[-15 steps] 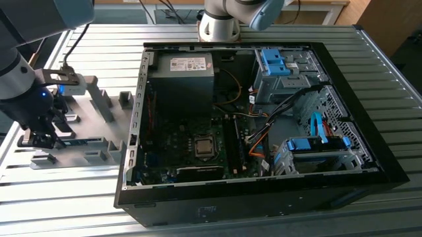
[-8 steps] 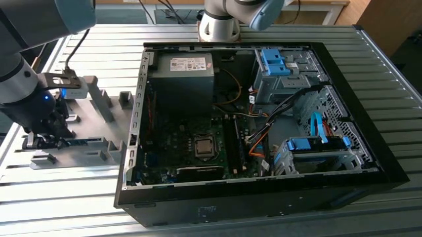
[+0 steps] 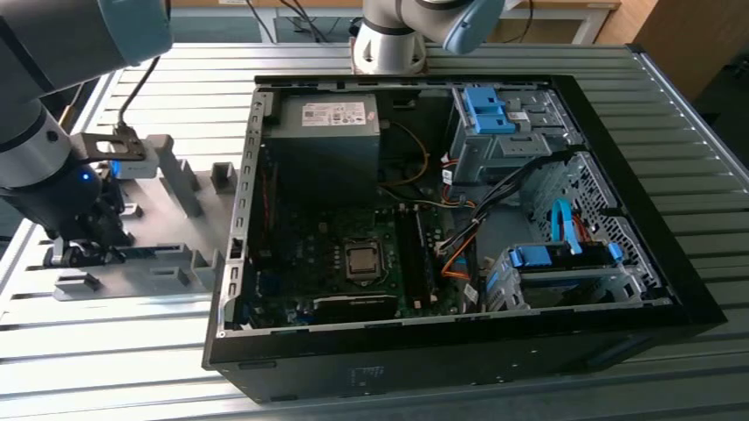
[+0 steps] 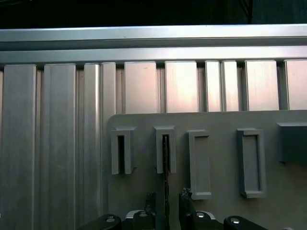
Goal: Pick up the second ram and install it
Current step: 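Pick up the second ram and move it above second insertion slot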
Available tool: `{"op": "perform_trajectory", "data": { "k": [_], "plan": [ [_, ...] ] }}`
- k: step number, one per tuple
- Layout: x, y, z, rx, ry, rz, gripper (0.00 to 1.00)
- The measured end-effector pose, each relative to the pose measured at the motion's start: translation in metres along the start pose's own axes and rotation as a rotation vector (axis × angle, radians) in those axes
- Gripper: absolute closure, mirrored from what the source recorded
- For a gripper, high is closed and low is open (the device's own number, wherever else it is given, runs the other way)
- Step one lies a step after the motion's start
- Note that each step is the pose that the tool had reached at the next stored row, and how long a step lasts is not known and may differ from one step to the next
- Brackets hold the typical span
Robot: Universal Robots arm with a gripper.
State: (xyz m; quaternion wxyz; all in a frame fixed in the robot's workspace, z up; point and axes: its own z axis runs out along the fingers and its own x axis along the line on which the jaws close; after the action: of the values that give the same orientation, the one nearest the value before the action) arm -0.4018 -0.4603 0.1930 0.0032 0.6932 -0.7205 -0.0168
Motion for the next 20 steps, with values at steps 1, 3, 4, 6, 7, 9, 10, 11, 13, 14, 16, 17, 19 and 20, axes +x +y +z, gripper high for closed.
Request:
{"op": "perform_trajectory", "data": {
  "k": [1, 3, 4, 6, 7, 9, 10, 11, 13, 14, 16, 17, 19, 20],
  "plan": [
    [0.0000, 0.0000, 0.0004, 0.0003, 0.0000, 0.000, 0.67],
    [0.0000, 0.0000, 0.0009, 0.0003, 0.0001, 0.000, 0.67],
    [0.0000, 0.0000, 0.0010, 0.0003, 0.0001, 0.000, 0.67],
    [0.0000, 0.0000, 0.0012, 0.0003, 0.0000, 0.000, 0.67],
    [0.0000, 0.0000, 0.0012, 0.0004, 0.0000, 0.000, 0.69],
    [0.0000, 0.0000, 0.0014, 0.0003, 0.0000, 0.000, 0.76],
    [0.0000, 0.0000, 0.0015, 0.0004, 0.0000, 0.000, 0.76],
    [0.0000, 0.0000, 0.0016, 0.0003, 0.0000, 0.000, 0.76],
    [-0.0001, 0.0000, 0.0018, 0.0004, 0.0000, 0.000, 0.76],
    [-0.0005, 0.0000, 0.0021, 0.0007, -0.0003, 0.000, 0.76],
    [-0.0007, 0.0000, 0.0021, 0.0003, 0.0000, 0.000, 0.76],
    [-0.0007, 0.0000, 0.0022, 0.0002, 0.0001, 0.000, 0.76],
    [-0.0008, 0.0000, 0.0026, 0.0003, 0.0000, 0.000, 0.76],
    [-0.0008, 0.0000, 0.0028, 0.0004, 0.0000, 0.000, 0.76]
  ]
}}
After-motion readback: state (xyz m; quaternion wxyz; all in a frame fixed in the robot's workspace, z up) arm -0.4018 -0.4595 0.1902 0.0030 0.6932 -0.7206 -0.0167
